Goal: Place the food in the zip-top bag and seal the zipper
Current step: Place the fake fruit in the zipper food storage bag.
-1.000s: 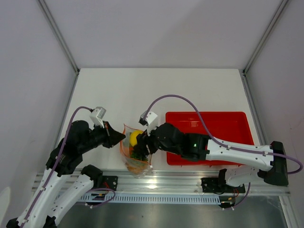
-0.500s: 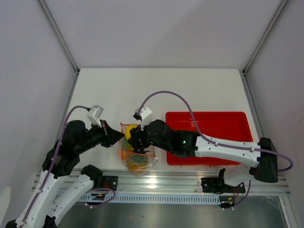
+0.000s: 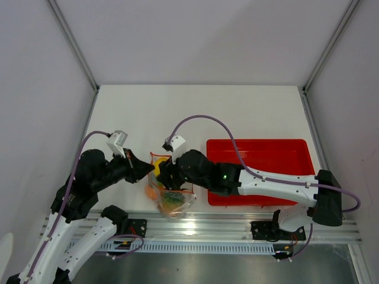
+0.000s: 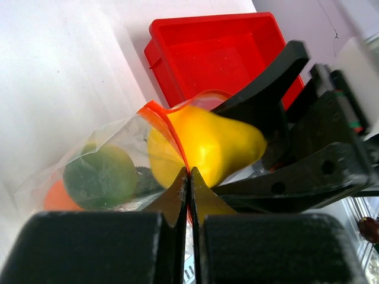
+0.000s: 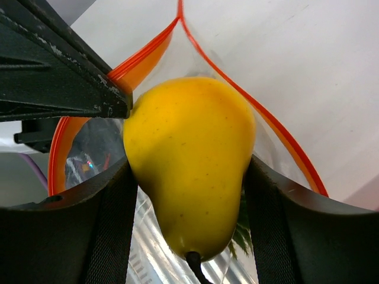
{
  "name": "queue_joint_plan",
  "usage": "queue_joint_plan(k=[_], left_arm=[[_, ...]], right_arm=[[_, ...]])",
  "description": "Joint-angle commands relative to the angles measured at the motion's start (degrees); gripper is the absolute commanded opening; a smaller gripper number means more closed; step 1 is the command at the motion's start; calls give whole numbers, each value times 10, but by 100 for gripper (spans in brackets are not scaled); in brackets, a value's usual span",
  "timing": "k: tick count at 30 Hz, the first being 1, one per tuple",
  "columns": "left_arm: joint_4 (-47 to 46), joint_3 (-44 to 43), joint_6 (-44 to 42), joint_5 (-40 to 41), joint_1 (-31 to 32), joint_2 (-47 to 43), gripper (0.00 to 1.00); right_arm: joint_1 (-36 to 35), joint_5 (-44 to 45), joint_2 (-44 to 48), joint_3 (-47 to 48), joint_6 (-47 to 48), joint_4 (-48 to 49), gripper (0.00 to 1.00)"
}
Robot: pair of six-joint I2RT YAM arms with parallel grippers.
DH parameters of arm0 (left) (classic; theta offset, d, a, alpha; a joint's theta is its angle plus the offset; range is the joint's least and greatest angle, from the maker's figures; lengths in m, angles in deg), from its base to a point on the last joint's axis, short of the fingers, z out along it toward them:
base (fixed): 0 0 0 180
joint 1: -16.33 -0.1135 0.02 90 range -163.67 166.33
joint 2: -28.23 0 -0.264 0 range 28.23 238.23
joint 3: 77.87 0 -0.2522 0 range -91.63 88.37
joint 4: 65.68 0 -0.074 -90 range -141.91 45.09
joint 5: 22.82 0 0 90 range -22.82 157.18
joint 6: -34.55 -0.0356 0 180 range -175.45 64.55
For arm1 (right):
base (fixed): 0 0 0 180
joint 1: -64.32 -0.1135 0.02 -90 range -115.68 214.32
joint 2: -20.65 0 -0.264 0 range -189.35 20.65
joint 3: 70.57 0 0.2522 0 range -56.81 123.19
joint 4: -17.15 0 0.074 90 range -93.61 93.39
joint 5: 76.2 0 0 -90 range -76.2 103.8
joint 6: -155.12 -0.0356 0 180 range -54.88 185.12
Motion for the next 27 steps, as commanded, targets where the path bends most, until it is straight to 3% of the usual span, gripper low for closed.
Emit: queue_joint_plan(k=[1, 5, 6, 9, 21, 27], left_arm=[[-16, -29, 10, -11, -3, 9, 1], [-12, -32, 7, -8, -3, 11, 0], [-11, -33, 8, -7, -3, 11, 1], [-12, -29, 8, -8, -3, 9, 1], [-15, -17, 5, -6, -3, 4, 1], [-15, -18, 3, -6, -3, 5, 0]], right_arm=[[1, -38, -19, 15, -6, 44, 41], [6, -64, -48, 35, -5, 25, 57], [6, -59, -56, 36, -4, 23, 71], [6, -54, -56, 29, -3, 27, 99], [0, -20, -13, 20, -17, -12, 99], [-1, -8, 26, -16, -31, -13, 92]])
